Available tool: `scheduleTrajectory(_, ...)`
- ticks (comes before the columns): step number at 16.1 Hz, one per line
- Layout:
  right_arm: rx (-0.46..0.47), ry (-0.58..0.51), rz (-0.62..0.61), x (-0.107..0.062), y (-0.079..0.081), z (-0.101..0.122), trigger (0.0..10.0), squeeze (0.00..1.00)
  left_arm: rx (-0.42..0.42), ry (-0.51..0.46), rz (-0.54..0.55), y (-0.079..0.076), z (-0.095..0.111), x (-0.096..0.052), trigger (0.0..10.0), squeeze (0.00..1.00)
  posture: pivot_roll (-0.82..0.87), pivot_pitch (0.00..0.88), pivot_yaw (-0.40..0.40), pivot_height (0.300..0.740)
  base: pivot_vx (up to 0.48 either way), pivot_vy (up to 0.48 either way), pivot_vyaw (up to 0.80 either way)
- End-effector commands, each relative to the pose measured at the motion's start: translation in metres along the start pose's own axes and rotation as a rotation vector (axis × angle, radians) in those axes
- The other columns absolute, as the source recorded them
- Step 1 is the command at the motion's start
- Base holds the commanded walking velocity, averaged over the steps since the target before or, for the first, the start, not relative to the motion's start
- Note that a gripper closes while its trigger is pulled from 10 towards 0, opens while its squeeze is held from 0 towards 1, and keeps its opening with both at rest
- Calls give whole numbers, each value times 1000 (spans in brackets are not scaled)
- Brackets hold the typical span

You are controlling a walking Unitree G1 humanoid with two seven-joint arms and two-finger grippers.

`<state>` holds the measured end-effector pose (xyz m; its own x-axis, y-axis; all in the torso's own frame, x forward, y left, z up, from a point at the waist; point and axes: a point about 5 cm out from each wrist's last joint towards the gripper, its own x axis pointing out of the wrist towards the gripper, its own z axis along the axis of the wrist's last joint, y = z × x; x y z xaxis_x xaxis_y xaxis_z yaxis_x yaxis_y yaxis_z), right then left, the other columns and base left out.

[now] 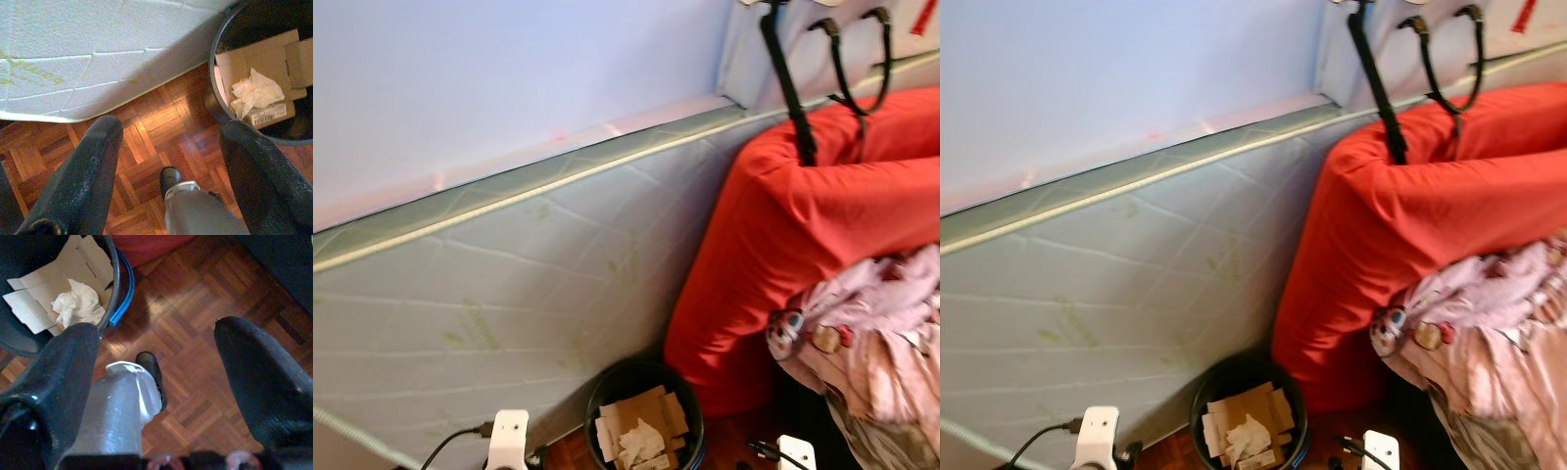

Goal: Clean up the room

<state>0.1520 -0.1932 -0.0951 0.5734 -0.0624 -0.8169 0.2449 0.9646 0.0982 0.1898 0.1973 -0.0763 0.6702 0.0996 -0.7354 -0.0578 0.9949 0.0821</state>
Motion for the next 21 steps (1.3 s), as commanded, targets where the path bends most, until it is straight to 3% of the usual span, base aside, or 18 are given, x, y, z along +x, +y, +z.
scheduleTrajectory(1, 1, 10, -3, -1, -1, -3, 10000, 0, 2, 4, 18, 8, -2, -1, 10000, 0, -29, 0, 32, 712, 0, 0, -712)
scheduleTrajectory(8, -20, 22, 12, -2, 0, -7, 10000, 0, 42, -19, 11, 8, 5, 1, 10000, 0, -32, 0, 37, 712, 0, -69, -706)
scheduleTrajectory(21, -37, 13, 24, 0, 1, -1, 10000, 0, 9, -18, 22, 8, 5, 1, 10000, 0, -18, 0, 23, 712, 0, -37, -643)
